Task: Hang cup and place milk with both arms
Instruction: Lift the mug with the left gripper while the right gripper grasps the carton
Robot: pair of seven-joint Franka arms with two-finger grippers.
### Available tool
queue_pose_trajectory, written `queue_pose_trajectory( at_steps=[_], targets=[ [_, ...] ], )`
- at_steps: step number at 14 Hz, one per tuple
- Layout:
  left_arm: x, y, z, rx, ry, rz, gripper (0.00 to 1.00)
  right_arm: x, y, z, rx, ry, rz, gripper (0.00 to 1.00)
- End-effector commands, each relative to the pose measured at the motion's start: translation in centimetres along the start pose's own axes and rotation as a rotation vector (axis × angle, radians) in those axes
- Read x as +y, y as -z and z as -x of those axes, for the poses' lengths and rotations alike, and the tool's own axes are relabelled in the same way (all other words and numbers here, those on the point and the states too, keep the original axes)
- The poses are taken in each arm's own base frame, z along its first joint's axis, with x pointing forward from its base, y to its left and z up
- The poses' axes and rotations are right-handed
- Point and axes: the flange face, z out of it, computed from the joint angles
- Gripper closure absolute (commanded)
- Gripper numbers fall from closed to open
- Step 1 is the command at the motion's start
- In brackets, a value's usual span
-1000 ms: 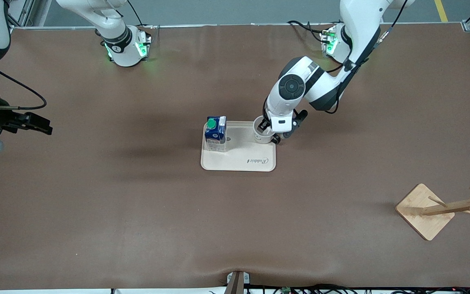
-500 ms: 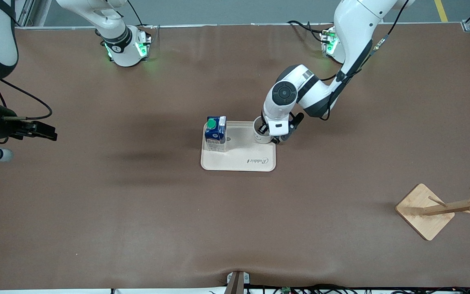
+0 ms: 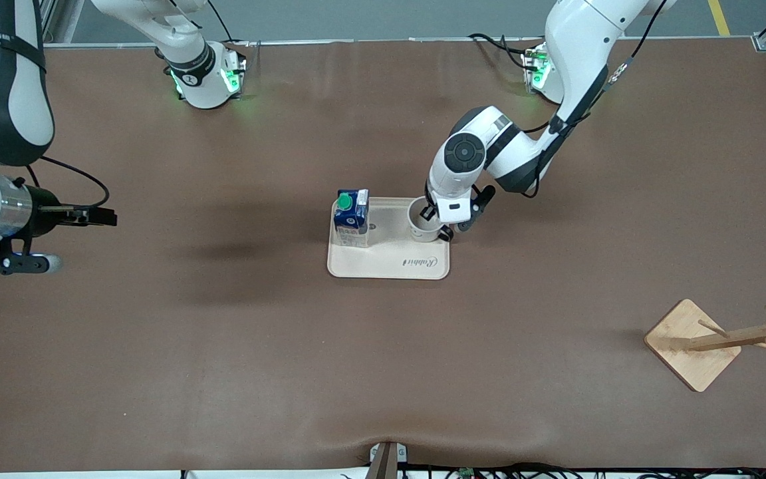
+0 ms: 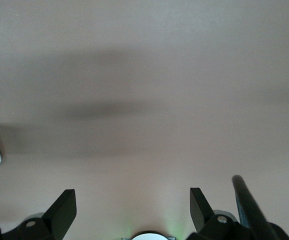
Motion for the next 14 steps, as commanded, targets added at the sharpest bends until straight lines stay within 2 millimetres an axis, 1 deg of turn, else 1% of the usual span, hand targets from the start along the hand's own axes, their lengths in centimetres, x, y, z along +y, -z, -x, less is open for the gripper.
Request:
queue_pose_trajectory(
  at_steps=[1,3,4,5,6,8,9,11,13,14],
  targets=[
    [0.7,1.2,0.0,0.019,-0.005,0.028,1.0,-0.8,0.0,0.9,-0.035,0.023,-0.071,0.0],
    [2.1,3.8,-0.7,0.03,-0.013,0.08,1.0,-4.0,-0.2,1.3,-0.051,0.065,-0.098,0.0],
    [2.9,5.6,-1.1,0.037,-0.018,0.111,1.0,-5.3,-0.3,1.4,-0.055,0.075,-0.097,0.0],
    [3.2,7.8,-2.2,0.052,-0.027,0.135,1.0,-7.2,-0.4,1.6,-0.057,0.063,-0.098,0.0],
    [3.3,10.6,-4.9,0.074,-0.042,0.169,1.0,-9.2,-0.3,1.9,-0.06,0.022,-0.107,0.0],
    [2.8,15.8,-9.7,0.118,-0.103,0.205,1.0,-14.6,-0.4,3.0,-0.056,-0.047,-0.101,0.0],
    [2.6,17.7,-11.4,0.131,-0.124,0.196,1.0,-17.2,-0.5,3.5,-0.037,-0.06,-0.095,0.0],
    [1.7,20.0,-13.9,0.147,-0.211,0.134,1.0,-22.1,-0.6,4.4,0.019,-0.057,-0.092,0.0],
    [-0.4,23.2,-18.2,0.173,-0.261,0.112,1.0,-27.5,-1.4,5.5,0.074,-0.105,-0.1,0.0],
    [-1.8,24.6,-20.4,0.184,-0.289,0.101,1.0,-30.0,-2.8,5.5,0.082,-0.127,-0.097,0.0]
  ],
)
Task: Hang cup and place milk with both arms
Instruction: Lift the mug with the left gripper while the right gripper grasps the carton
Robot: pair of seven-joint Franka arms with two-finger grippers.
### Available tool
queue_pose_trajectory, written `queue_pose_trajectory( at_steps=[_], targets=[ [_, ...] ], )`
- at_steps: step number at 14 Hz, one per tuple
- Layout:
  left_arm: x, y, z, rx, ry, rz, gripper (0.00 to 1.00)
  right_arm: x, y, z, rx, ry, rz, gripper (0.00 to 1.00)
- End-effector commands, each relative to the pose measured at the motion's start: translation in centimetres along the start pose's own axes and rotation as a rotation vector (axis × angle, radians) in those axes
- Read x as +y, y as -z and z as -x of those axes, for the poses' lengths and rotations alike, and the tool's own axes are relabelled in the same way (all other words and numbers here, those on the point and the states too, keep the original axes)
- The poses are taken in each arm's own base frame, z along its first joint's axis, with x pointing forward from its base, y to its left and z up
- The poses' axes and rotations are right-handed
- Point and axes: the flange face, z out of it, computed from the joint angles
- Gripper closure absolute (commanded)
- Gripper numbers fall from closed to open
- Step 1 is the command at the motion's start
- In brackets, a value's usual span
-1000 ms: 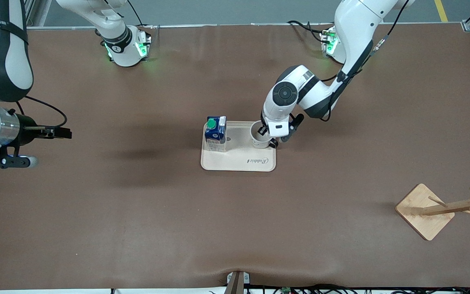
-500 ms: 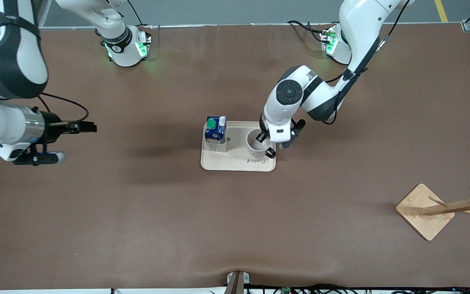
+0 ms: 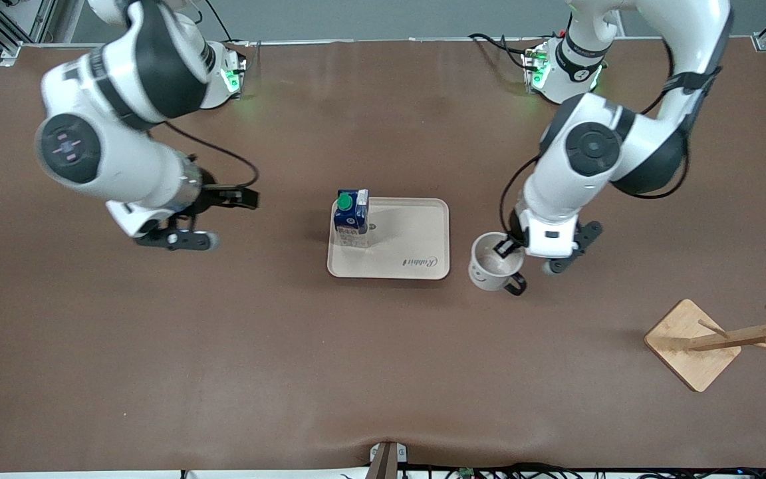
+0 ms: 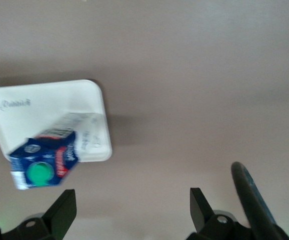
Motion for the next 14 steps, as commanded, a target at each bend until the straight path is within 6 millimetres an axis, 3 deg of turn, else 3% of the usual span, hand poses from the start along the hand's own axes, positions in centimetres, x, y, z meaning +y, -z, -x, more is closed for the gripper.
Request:
queue_pose_trajectory(
  at_steps=[1,5,8,11,14],
  targets=[
    [-4.1,3.4,-4.5,0.031,-0.097,-0.035,1.0,-4.8,-2.9,0.9,0.028,-0.052,-0.01,0.0],
    [-10.1,6.3,-10.5,0.034,-0.272,-0.066,1.0,-10.6,-6.9,2.4,0.066,-0.053,-0.017,0.0],
    [-14.4,7.3,-14.2,0.02,-0.411,-0.088,1.0,-13.6,-10.3,2.7,0.088,-0.042,-0.017,0.0],
    [-18.3,8.7,-18.0,0.033,-0.545,-0.084,1.0,-15.2,-12.9,3.5,0.081,-0.024,0.011,0.0],
    [-20.3,9.9,-20.1,0.053,-0.594,-0.082,1.0,-16.1,-14.6,4.0,0.071,-0.019,0.033,0.0]
  ],
)
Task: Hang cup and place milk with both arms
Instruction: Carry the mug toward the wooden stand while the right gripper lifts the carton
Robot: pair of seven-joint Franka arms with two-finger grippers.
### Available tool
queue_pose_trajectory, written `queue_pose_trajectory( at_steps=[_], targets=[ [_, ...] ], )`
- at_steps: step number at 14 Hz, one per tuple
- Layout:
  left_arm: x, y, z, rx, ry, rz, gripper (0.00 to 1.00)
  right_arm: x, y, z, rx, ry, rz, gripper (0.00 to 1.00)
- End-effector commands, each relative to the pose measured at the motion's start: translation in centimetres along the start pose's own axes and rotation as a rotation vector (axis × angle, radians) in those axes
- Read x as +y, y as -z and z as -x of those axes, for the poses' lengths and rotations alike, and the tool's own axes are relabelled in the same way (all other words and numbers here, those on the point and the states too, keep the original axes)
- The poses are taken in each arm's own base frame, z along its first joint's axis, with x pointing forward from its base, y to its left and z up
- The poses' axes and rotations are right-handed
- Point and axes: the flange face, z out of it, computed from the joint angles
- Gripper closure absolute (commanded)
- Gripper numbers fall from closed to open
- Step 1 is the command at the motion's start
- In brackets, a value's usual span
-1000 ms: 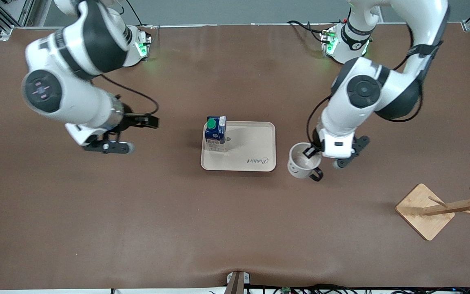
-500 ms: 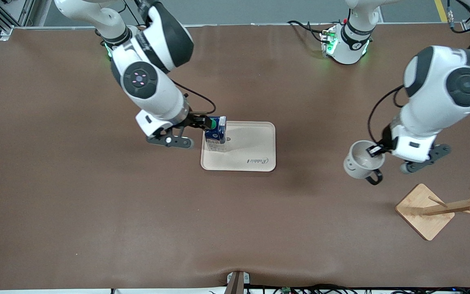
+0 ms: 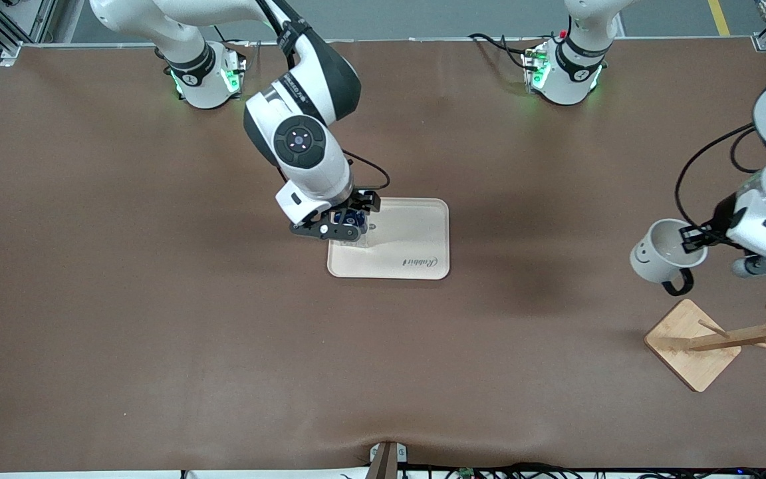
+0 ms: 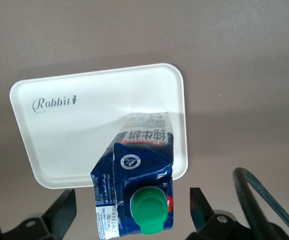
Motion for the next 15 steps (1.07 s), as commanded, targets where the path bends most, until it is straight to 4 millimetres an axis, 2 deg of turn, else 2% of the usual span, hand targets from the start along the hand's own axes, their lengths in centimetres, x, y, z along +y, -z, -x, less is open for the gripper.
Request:
queue_pose_trajectory(
  at_steps=[1,3,4,5,6,8,9,10,11,14,15],
  targets=[
    [-1.1,1.9,-0.1,0.021,-0.081,-0.014,1.0,-0.7,-1.2,0.3,-0.002,-0.01,0.019,0.0],
    [-4.3,1.7,-0.4,0.018,-0.109,-0.017,1.0,-1.2,-2.6,0.6,-0.01,-0.001,0.039,0.0],
    [-5.0,1.6,-0.4,0.018,-0.128,-0.016,1.0,-1.4,-3.0,0.8,-0.013,0.004,0.043,0.0],
    [-5.7,1.9,-0.6,0.024,-0.148,-0.018,1.0,-1.5,-3.2,0.8,-0.014,0.005,0.045,0.32],
    [-6.6,2.1,-0.7,0.028,-0.158,-0.02,1.0,-1.5,-3.2,0.8,-0.014,0.005,0.045,0.57],
    [-7.9,2.0,-1.1,0.036,-0.182,-0.017,1.0,-1.4,-2.9,0.7,-0.012,0.002,0.042,0.92],
    [-8.4,2.0,-1.3,0.038,-0.191,-0.014,1.0,-1.2,-2.4,0.5,-0.013,-0.002,0.038,0.98],
    [-9.3,2.0,-1.6,0.043,-0.198,-0.013,1.0,-1.2,-1.4,0.4,-0.006,-0.006,0.025,0.99],
    [-10.0,1.7,-1.9,0.041,-0.212,-0.007,1.0,-1.0,0.4,0.1,0.012,0.003,0.005,0.99],
    [-10.7,2.2,-2.8,0.062,-0.233,-0.001,1.0,1.4,3.9,-0.8,-0.007,-0.029,0.008,0.98],
    [-10.9,2.3,-3.2,0.069,-0.24,0.005,1.0,2.8,4.8,-1.4,-0.008,-0.047,0.023,0.98]
  ],
)
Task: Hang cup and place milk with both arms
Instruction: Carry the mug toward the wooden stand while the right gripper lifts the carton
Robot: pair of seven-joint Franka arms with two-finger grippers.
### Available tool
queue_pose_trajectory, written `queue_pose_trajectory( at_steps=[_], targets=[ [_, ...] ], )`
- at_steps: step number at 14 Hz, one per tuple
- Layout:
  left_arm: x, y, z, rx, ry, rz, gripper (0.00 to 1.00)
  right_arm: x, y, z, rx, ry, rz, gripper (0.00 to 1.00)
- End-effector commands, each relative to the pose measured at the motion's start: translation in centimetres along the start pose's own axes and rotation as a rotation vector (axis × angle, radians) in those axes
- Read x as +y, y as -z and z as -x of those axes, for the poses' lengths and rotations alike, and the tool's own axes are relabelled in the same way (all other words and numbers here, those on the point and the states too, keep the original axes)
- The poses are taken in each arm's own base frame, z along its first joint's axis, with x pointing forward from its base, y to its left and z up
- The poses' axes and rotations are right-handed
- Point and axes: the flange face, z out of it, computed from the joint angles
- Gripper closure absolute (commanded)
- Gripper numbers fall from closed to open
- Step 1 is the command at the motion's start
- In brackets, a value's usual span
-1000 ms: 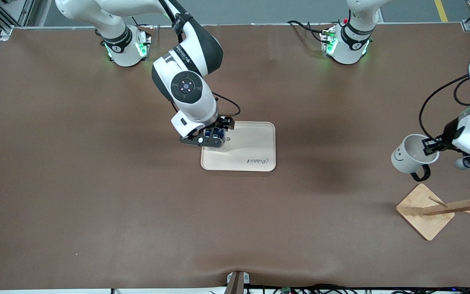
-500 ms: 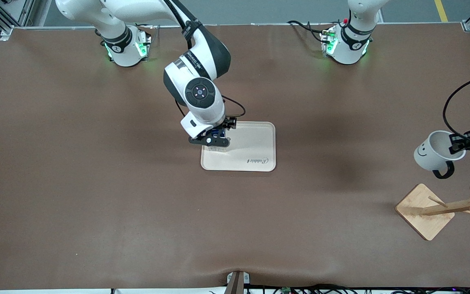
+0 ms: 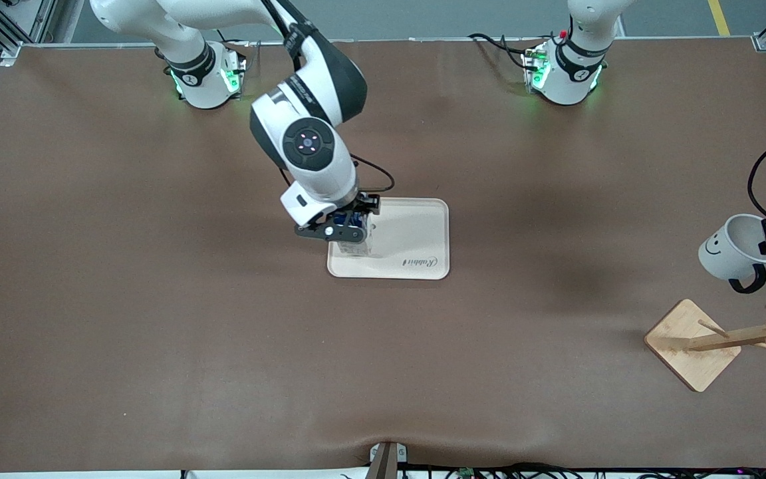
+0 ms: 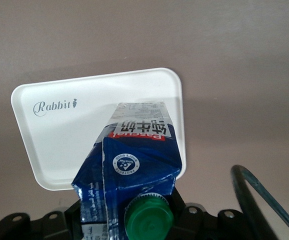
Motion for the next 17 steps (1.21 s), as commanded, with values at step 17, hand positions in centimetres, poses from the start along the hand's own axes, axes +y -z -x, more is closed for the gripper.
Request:
queue_pose_trajectory(
  at_steps=[17],
  targets=[
    [-4.1,-1.3,-3.2,0.04,-0.055,0.035,1.0,44.3,6.4,-15.0,-0.096,0.057,-0.039,0.94]
  ],
)
